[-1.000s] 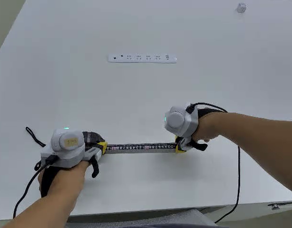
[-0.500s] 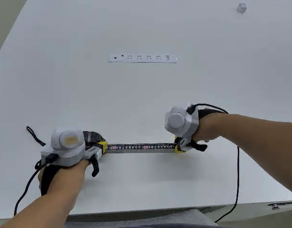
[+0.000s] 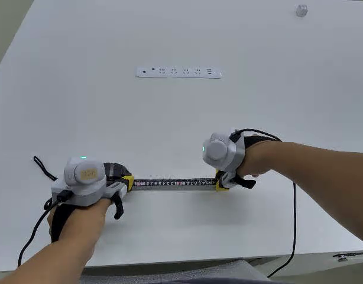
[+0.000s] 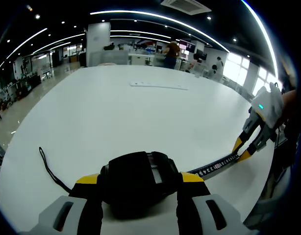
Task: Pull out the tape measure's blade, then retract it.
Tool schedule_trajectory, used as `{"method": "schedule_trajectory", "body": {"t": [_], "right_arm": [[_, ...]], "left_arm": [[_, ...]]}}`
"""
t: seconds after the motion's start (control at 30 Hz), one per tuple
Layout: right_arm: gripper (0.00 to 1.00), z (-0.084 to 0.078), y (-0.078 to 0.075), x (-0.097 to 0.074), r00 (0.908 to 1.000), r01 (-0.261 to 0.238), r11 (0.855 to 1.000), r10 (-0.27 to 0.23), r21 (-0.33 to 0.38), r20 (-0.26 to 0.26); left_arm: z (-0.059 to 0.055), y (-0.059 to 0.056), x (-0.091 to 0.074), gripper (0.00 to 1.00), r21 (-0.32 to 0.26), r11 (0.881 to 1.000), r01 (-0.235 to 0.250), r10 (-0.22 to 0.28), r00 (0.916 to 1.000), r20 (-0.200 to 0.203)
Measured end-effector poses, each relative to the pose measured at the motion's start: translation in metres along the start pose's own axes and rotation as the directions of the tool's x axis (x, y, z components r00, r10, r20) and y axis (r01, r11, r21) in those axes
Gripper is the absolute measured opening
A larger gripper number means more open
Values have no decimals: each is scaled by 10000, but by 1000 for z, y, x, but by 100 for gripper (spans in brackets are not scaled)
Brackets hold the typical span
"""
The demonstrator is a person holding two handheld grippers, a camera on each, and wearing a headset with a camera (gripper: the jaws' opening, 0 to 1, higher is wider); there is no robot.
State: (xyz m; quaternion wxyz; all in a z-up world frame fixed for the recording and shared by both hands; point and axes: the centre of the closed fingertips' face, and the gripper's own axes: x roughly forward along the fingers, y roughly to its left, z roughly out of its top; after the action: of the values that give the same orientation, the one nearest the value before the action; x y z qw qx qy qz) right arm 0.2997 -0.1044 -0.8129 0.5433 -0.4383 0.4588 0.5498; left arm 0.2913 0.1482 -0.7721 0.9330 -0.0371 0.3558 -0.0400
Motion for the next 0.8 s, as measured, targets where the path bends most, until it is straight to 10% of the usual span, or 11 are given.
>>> {"method": "schedule_trajectory", "body": {"t": [0.8], "right_arm": [[15,7,1,1,10000,-30,10000,30,-20,85]], "left_arm": [[0,1,1,57,-8,10000,30,-30,10000,-25]]}}
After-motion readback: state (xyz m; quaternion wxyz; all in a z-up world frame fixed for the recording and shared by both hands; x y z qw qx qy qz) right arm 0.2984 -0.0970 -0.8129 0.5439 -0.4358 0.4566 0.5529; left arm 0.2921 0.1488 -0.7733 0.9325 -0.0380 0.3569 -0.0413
